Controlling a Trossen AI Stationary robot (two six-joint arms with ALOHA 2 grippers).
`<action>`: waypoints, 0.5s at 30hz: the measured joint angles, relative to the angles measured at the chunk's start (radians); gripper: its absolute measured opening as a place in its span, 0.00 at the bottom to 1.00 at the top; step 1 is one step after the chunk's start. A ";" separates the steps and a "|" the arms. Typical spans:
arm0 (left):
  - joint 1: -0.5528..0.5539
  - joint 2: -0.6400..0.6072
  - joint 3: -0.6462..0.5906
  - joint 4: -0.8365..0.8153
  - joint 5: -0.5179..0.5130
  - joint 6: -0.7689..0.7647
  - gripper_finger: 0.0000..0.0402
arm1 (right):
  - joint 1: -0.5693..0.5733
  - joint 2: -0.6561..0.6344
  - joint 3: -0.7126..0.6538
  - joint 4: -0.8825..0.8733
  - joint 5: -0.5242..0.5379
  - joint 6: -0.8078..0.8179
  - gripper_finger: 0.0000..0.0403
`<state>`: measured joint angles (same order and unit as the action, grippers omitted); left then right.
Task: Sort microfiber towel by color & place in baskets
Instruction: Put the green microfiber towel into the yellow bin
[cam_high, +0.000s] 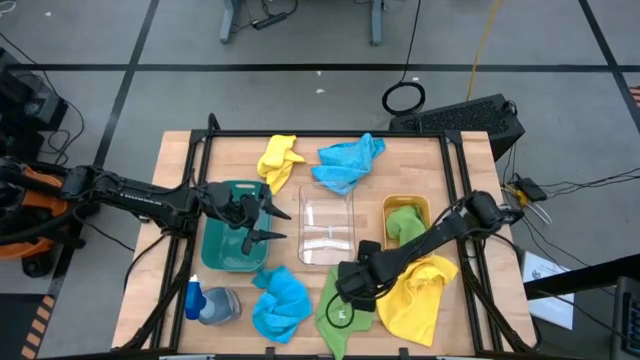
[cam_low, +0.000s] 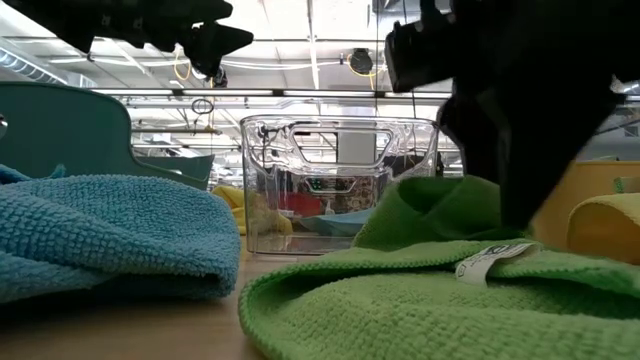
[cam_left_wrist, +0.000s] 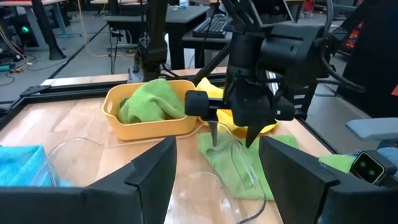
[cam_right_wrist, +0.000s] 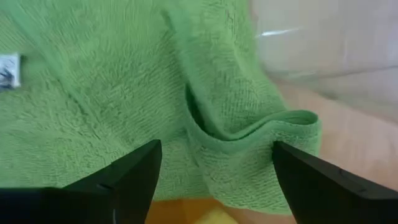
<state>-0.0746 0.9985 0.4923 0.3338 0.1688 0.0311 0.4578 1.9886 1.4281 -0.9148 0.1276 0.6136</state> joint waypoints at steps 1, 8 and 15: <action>0.000 0.000 0.000 -0.001 0.000 0.000 0.58 | 0.001 0.010 0.000 0.001 -0.001 0.000 0.74; 0.000 0.000 0.000 -0.003 -0.001 0.000 0.58 | 0.001 0.074 0.002 0.047 -0.042 -0.021 0.74; 0.000 0.000 0.000 -0.004 -0.008 0.001 0.58 | 0.002 0.104 0.004 0.055 -0.074 -0.030 0.61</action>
<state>-0.0746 0.9981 0.4923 0.3302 0.1610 0.0319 0.4593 2.0922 1.4322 -0.8599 0.0532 0.5835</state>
